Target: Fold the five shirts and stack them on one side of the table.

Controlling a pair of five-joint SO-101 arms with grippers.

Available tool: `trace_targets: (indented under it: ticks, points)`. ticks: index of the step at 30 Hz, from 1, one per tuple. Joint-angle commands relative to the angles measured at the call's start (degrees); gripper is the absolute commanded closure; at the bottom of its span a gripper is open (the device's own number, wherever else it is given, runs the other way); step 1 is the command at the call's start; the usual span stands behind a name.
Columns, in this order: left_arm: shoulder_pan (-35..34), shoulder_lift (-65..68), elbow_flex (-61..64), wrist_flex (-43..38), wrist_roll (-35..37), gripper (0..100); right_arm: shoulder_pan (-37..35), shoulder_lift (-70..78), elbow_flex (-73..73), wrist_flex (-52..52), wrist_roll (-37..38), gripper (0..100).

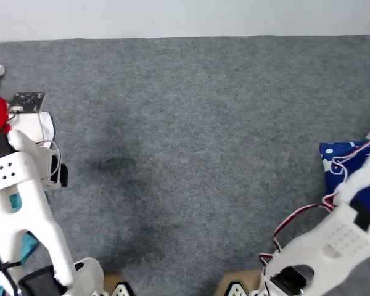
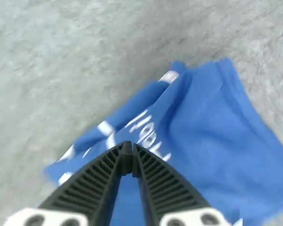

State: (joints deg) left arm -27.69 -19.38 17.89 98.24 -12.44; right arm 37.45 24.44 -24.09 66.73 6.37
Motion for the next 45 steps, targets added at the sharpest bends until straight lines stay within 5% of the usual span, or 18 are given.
trace_targets:
  ticks: [1, 10, 22, 35, 45]
  points:
    - [0.18, -2.11, -1.1, 1.85, 0.09, 86, -2.77, -9.63, -3.52, 9.63, 0.35, 98.5]
    - [0.18, -10.73, -1.45, 2.2, 3.25, 86, -7.96, -19.38, -3.43, 35.56, 0.53, 98.7]
    - [-1.23, -26.55, 11.3, 2.2, -3.43, 86, -4.26, -27.21, 1.49, 35.65, 0.09, 98.4]
    - [-18.55, -29.01, 18.68, -2.2, -11.52, 86, -4.18, -11.21, 8.44, 14.29, 0.18, 98.3]
    - [-19.6, -29.45, 18.33, -1.93, -13.71, 86, -7.78, 4.62, 6.07, -0.22, 0.44, 98.4]
